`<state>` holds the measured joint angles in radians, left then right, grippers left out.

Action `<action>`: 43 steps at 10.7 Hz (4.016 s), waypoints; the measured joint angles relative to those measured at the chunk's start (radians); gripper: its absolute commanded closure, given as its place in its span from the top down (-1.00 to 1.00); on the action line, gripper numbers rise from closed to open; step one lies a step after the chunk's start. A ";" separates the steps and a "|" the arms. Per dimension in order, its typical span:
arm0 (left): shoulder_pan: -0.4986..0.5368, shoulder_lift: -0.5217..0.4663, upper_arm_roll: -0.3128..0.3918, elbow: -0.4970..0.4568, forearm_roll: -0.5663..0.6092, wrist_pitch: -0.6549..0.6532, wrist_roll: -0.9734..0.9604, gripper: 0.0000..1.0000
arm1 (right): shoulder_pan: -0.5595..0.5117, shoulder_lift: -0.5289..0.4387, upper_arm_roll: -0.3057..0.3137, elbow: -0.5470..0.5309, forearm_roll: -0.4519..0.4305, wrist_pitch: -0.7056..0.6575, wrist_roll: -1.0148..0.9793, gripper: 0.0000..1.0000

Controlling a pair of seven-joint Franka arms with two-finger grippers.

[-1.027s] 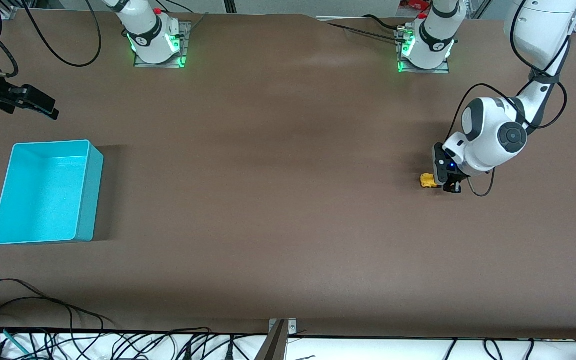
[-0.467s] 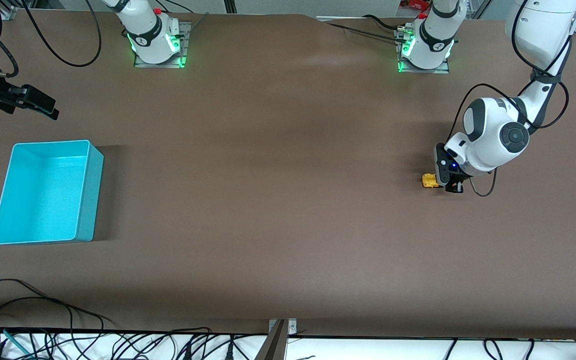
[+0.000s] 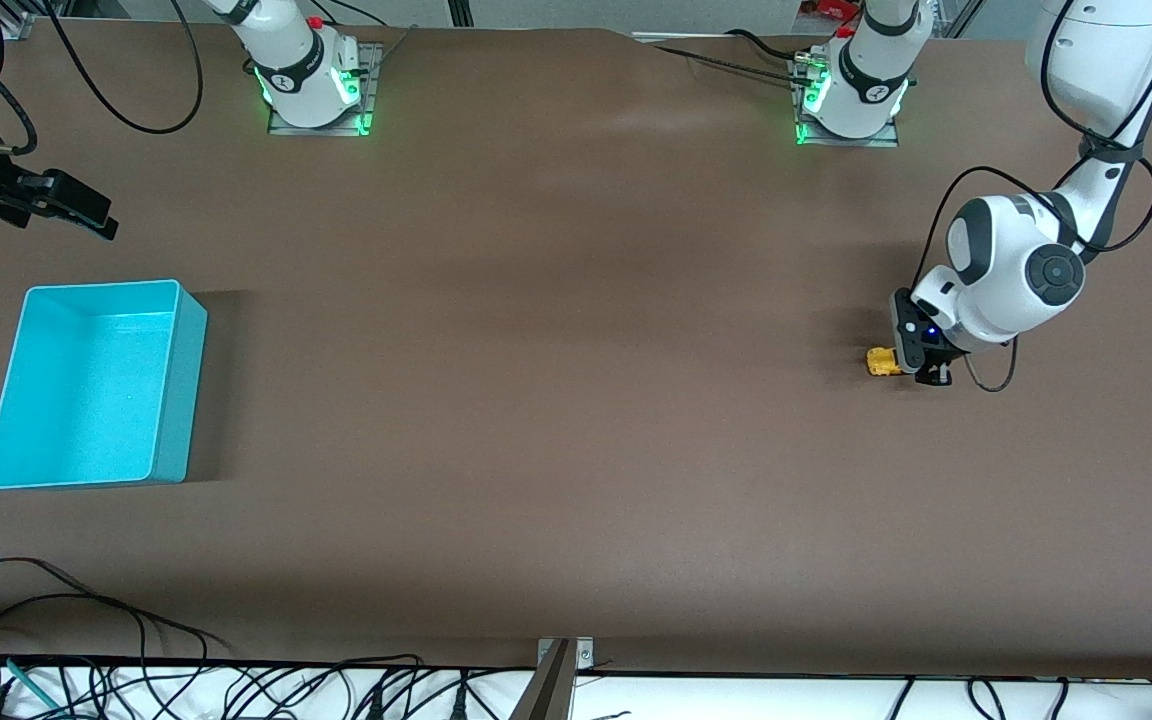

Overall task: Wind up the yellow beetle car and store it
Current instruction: 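Drag the car backward with the left gripper, away from the turquoise box, then open the left gripper, letting the car roll toward the turquoise box, then reach the right gripper to the car while the left gripper withdraws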

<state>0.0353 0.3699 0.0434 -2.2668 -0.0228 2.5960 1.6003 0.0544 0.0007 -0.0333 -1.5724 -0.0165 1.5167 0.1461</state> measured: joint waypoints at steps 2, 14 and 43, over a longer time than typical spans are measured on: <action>0.008 0.000 0.017 0.000 0.041 0.000 0.000 -1.00 | 0.000 0.000 0.000 0.000 0.000 0.000 0.000 1.00; 0.077 0.022 0.091 0.029 0.059 -0.001 0.135 -0.66 | 0.000 0.000 0.000 0.000 0.000 0.000 0.000 1.00; 0.078 -0.130 0.094 0.096 0.059 -0.061 0.135 1.00 | 0.002 0.002 0.001 0.000 0.001 0.007 0.001 1.00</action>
<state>0.1131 0.2398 0.1376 -2.1711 0.0367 2.5348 1.7348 0.0566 0.0026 -0.0326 -1.5723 -0.0160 1.5240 0.1476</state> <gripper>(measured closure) 0.000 0.000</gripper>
